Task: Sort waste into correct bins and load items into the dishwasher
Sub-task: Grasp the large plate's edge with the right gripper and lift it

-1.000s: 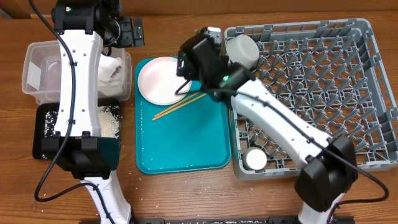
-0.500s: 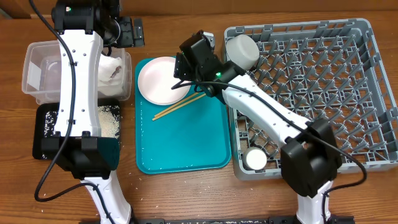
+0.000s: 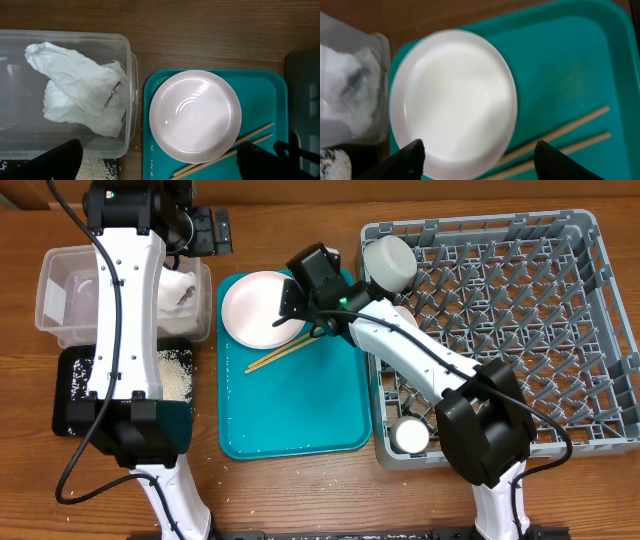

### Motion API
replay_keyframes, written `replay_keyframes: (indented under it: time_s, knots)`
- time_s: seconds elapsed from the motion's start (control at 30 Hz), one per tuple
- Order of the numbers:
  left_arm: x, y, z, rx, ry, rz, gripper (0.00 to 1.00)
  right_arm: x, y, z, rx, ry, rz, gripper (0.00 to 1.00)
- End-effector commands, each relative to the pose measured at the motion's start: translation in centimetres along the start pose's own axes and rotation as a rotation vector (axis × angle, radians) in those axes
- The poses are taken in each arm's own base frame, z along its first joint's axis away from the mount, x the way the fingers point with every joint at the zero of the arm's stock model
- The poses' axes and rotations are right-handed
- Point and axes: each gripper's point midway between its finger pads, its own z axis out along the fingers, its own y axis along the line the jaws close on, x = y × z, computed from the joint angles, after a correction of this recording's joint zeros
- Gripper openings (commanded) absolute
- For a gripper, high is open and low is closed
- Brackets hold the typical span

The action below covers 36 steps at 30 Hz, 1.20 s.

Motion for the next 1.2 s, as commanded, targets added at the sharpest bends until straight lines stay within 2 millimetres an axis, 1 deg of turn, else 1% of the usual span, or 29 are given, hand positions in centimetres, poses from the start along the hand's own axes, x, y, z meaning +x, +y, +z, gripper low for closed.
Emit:
replay_keyframes:
  time_s: [0.0, 0.07, 0.17, 0.27, 0.33, 0.4, 0.6, 0.67, 0.77, 0.83, 1.03, 1.17]
  knots:
    - [-0.9, 0.1, -2.0, -0.005, -0.057, -0.003, 1.00, -2.0, 1.0, -1.4, -0.056, 0.005, 0.011, 0.70]
    - [-0.9, 0.1, -2.0, -0.005, -0.057, -0.003, 1.00, -2.7, 0.7, -2.1, -0.066, 0.030, 0.014, 0.67]
    - [-0.9, 0.1, -2.0, -0.005, -0.057, -0.003, 1.00, -3.1, 0.5, -2.6, -0.087, 0.051, 0.019, 0.64]
    - [-0.9, 0.1, -2.0, -0.005, -0.057, -0.003, 1.00, -3.5, 0.5, -2.5, -0.106, 0.053, 0.028, 0.64]
    - [-0.9, 0.1, -2.0, -0.005, -0.057, -0.003, 1.00, -3.5, 0.6, -2.1, -0.108, 0.049, 0.028, 0.64]
    - [-0.9, 0.1, -2.0, -0.005, -0.057, -0.003, 1.00, -3.6, 0.3, -1.5, -0.098, 0.042, 0.028, 0.63]
    - [-0.9, 0.1, -2.0, -0.005, -0.057, -0.003, 1.00, -3.8, -2.0, 0.7, 0.031, -0.010, 0.036, 0.57]
    - [-0.9, 0.1, -2.0, -0.005, -0.057, -0.003, 1.00, -3.8, -2.5, 1.2, 0.056, -0.020, 0.040, 0.55]
    - [-0.9, 0.1, -2.0, -0.005, -0.057, -0.003, 1.00, -3.4, -2.6, 2.5, 0.058, -0.018, 0.039, 0.54]
    - [-0.9, 0.1, -2.0, -0.005, -0.057, -0.003, 1.00, -2.9, -2.6, 3.9, 0.055, -0.014, 0.034, 0.51]
    - [-0.9, 0.1, -2.0, -0.005, -0.057, -0.003, 1.00, -1.3, -2.4, 6.5, 0.056, 0.003, 0.016, 0.47]
    - [-0.9, 0.1, -2.0, -0.005, -0.057, -0.003, 1.00, -0.4, -2.6, 7.9, 0.063, 0.017, 0.011, 0.43]
